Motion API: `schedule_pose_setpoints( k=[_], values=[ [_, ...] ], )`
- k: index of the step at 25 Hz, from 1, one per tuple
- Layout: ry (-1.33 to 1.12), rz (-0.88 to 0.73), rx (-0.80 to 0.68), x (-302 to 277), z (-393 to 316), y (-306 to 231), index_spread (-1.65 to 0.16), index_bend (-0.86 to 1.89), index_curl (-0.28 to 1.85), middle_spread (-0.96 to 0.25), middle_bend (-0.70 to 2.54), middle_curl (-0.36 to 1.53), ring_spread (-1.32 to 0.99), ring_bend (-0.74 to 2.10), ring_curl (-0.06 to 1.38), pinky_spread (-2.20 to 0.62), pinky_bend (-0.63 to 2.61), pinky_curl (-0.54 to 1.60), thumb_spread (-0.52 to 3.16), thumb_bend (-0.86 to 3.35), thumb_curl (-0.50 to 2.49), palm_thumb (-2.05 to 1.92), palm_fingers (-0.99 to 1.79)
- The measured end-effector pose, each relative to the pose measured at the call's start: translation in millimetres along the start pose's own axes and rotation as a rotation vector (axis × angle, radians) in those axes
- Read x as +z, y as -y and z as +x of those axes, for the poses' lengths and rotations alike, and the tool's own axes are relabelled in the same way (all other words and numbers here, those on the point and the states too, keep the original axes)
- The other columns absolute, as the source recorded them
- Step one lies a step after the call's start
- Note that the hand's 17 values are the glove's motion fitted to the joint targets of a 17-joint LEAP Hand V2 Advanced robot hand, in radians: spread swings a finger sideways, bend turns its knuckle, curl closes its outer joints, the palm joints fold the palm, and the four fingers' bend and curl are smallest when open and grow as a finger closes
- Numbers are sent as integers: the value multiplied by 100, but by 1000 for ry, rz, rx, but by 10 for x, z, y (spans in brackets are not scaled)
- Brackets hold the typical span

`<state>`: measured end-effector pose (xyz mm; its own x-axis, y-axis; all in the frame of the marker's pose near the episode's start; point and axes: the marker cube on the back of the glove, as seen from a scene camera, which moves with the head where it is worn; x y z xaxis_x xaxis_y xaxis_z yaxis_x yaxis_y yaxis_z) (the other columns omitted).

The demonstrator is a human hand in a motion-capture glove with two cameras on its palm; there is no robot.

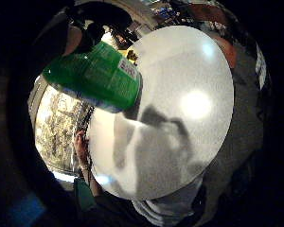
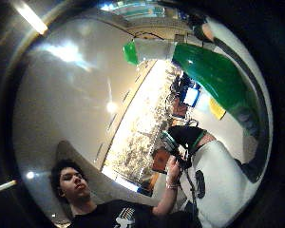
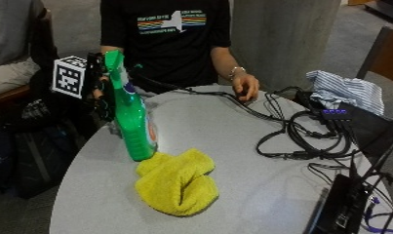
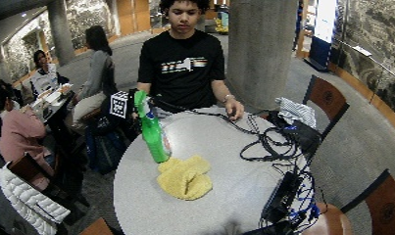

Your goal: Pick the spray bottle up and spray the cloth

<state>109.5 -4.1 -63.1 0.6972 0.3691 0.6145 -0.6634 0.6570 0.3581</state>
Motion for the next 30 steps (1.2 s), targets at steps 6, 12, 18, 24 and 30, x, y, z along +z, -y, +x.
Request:
schedule_pose_setpoints(
  k=[6,12,18,24,30],
  values=[
    [-9,26,-5,33,18,120,-32,7,17,6,19,37,6,35,35,22,57,40,96,-2,33,72,48],
    [-6,76,-15,76,17,176,-31,8,16,4,26,40,4,41,35,19,60,39,95,8,40,94,66],
    [44,168,-58,9,-17,126,-24,26,24,-3,31,43,-2,49,37,9,44,34,87,10,45,106,102],
    [60,216,-70,-34,-52,128,-19,30,32,-6,32,47,-8,53,43,-15,48,38,61,8,52,114,124],
    [72,200,-79,-23,-70,127,-17,34,38,-8,35,50,-11,53,47,-23,47,39,45,4,56,114,121]
  ],
)
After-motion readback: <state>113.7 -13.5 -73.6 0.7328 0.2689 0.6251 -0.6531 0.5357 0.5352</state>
